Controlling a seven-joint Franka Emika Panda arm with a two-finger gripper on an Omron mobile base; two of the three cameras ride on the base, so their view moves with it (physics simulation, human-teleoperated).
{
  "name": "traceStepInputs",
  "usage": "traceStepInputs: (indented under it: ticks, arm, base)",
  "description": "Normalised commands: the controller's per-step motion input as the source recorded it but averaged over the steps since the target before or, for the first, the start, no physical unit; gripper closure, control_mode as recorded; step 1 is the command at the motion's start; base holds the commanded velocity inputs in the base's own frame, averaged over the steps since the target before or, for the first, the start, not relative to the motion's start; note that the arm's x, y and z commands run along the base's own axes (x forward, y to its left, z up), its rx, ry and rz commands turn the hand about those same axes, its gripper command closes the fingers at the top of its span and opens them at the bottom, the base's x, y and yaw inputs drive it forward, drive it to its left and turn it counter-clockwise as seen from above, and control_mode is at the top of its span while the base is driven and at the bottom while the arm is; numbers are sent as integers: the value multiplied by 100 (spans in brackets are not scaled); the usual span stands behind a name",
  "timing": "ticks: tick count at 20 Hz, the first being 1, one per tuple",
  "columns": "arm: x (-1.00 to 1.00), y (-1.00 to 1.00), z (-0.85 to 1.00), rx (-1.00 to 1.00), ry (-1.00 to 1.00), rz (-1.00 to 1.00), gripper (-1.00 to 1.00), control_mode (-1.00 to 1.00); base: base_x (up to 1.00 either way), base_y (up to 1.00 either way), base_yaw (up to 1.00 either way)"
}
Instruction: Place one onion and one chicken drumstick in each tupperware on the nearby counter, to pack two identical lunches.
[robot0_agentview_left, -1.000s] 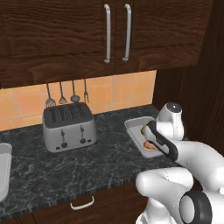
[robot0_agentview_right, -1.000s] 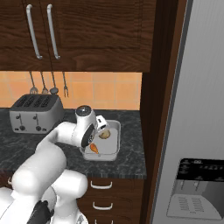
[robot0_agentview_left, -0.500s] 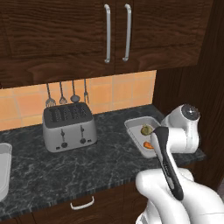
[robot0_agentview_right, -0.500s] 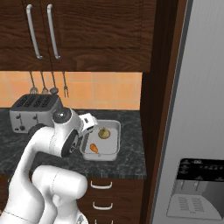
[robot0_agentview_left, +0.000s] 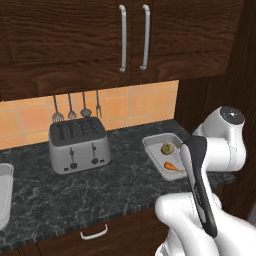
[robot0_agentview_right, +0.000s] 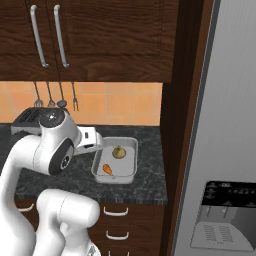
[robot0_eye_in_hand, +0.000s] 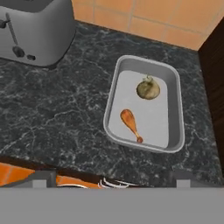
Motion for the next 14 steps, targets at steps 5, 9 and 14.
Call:
traceStepInputs:
  ticks: [5, 9, 14]
  arm:
    - [-60, 14, -16, 0, -1, -8, -100, -100]
    - [-83, 0, -5, 0, -8, -8, -100, -100]
    - [-53, -7, -8, 0, -5, -7, -100, 100]
  base:
    - [0, 0, 0]
    - [0, 0, 0]
    - [-40, -3, -5]
